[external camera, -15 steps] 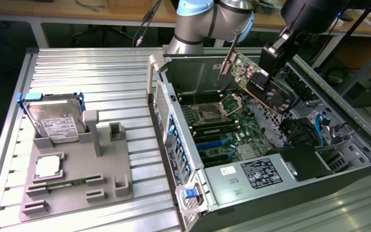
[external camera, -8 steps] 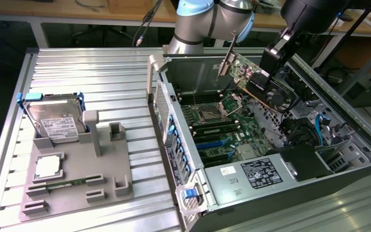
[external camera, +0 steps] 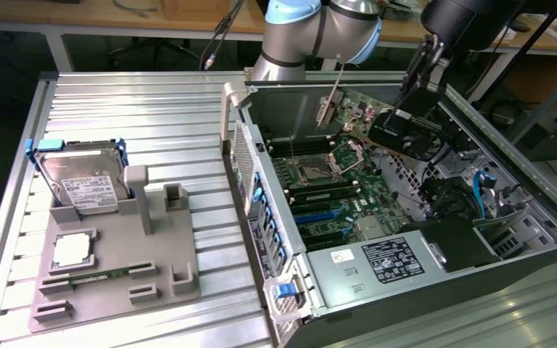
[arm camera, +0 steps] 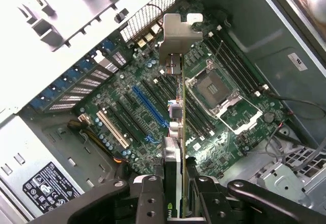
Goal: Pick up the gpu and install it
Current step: 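Insert the gpu into the slot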
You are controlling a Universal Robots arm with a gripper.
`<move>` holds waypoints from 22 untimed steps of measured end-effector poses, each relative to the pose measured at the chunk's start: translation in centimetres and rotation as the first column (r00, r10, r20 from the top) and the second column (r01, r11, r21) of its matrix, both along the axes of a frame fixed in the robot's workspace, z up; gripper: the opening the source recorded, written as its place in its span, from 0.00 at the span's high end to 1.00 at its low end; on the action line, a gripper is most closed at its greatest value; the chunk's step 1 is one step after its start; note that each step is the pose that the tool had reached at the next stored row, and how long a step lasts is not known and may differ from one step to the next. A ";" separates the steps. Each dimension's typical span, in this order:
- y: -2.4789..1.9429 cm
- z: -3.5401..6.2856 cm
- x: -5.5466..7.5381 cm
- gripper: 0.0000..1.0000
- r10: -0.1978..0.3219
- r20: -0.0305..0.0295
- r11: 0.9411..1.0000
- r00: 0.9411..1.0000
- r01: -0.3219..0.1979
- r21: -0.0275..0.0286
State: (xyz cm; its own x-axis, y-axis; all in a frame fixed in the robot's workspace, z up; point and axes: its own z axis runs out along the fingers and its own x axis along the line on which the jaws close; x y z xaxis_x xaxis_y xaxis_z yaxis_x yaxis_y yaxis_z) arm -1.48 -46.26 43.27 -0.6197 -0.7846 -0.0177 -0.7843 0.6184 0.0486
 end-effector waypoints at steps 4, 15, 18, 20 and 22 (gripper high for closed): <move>0.00 0.00 0.0 0.73 0.038 0.000 0.999 0.999 -0.038 0.000; 0.00 0.00 0.0 0.73 0.096 0.000 0.995 0.995 -0.096 0.000; 0.00 0.00 0.0 0.73 0.117 0.000 0.993 0.993 -0.117 0.000; 0.00 0.00 0.0 0.73 0.131 0.000 0.991 0.991 -0.131 0.000; 0.00 0.00 0.0 0.73 0.146 0.000 0.989 0.989 -0.146 0.000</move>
State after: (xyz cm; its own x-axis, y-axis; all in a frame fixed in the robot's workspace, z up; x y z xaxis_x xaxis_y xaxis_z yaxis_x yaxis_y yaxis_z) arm -1.49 -46.26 43.27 -0.4982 -0.8669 -0.0177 -0.8664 0.4969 0.0486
